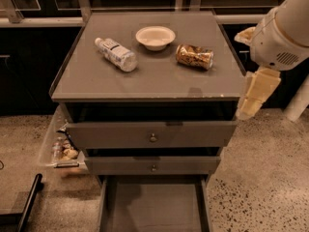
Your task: Place orange can into bottom drawer
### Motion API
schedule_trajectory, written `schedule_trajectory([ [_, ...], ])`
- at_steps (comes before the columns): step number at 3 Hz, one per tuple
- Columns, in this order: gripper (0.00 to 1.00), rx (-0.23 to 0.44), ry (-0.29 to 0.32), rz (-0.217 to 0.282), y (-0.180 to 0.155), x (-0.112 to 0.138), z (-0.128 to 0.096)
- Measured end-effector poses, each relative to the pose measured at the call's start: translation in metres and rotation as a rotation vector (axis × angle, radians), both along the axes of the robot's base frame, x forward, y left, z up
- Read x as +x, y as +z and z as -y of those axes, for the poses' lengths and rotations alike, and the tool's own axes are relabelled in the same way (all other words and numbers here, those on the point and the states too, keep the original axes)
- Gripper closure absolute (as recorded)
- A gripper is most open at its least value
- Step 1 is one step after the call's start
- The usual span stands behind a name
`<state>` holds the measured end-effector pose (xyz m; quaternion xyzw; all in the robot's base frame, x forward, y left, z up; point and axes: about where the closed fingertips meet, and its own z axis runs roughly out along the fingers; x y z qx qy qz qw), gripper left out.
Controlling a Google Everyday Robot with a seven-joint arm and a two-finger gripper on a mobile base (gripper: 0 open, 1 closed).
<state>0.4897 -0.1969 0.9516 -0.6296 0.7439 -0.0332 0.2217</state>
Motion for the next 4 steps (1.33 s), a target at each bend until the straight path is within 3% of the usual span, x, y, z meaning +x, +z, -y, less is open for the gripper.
schedule_trajectory([
  [1,0.0,0.03,0.082,0.088,-0.02,0.071,-0.007],
  [2,0.0,0.03,0.082,0.088,-0.02,0.071,-0.007],
  [4,0.0,0.115,0.146,0.219,-0.006,0.127,-0.019],
])
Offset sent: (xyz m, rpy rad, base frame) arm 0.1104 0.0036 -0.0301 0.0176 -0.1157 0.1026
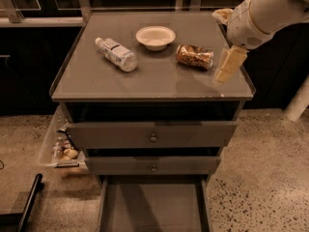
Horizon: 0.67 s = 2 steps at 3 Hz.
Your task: Place orange can into bottom drawer
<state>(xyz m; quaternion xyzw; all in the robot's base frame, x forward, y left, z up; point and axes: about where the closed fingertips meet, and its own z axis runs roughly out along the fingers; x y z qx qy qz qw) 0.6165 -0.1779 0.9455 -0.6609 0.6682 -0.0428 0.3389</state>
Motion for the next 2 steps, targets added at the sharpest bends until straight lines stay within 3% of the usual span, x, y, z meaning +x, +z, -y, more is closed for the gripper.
schedule_trajectory([
  [1,0.0,0.063,0.027,0.024,-0.004,0.03,-0.005],
  [2,0.0,0.109,0.043,0.001,-0.018,0.056,-0.011],
])
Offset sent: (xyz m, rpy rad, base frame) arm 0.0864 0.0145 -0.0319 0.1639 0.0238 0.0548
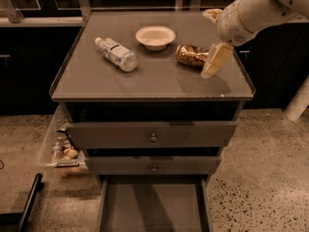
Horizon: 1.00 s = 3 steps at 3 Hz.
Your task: Place orange can into bottom drawer
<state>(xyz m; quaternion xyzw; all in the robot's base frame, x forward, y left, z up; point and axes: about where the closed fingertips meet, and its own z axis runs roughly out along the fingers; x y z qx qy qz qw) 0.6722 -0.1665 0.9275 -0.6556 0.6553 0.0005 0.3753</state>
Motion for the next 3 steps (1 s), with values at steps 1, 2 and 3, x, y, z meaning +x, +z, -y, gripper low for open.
schedule_trajectory([
  [1,0.0,0.023,-0.004,-0.064,-0.023,0.022,-0.002],
  [2,0.0,0.045,-0.001,-0.145,-0.043,0.039,-0.009],
  [3,0.0,0.075,0.005,-0.218,-0.054,0.05,-0.017],
])
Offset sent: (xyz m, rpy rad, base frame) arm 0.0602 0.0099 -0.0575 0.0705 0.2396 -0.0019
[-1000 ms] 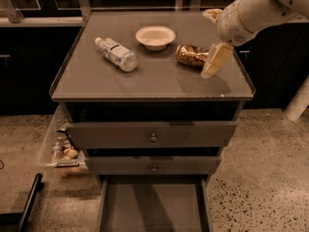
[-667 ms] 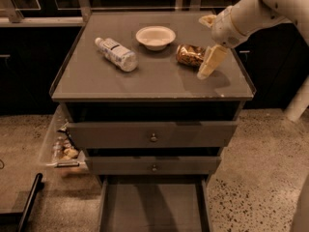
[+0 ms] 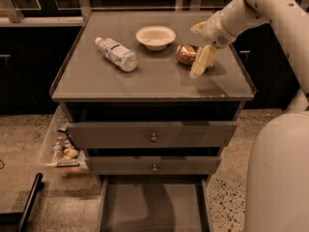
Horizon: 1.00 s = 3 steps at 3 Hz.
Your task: Place orange can into bottom drawer
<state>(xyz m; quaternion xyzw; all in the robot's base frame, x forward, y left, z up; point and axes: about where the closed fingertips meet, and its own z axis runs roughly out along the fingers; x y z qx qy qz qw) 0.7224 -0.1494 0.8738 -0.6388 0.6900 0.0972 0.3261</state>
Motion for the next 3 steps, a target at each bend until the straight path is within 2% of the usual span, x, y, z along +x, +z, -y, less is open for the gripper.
schedule_trajectory([
  [1,0.0,0.023,0.002,-0.05,-0.005,0.009,-0.006],
  [3,0.0,0.033,-0.02,-0.101,-0.017,0.02,-0.003],
])
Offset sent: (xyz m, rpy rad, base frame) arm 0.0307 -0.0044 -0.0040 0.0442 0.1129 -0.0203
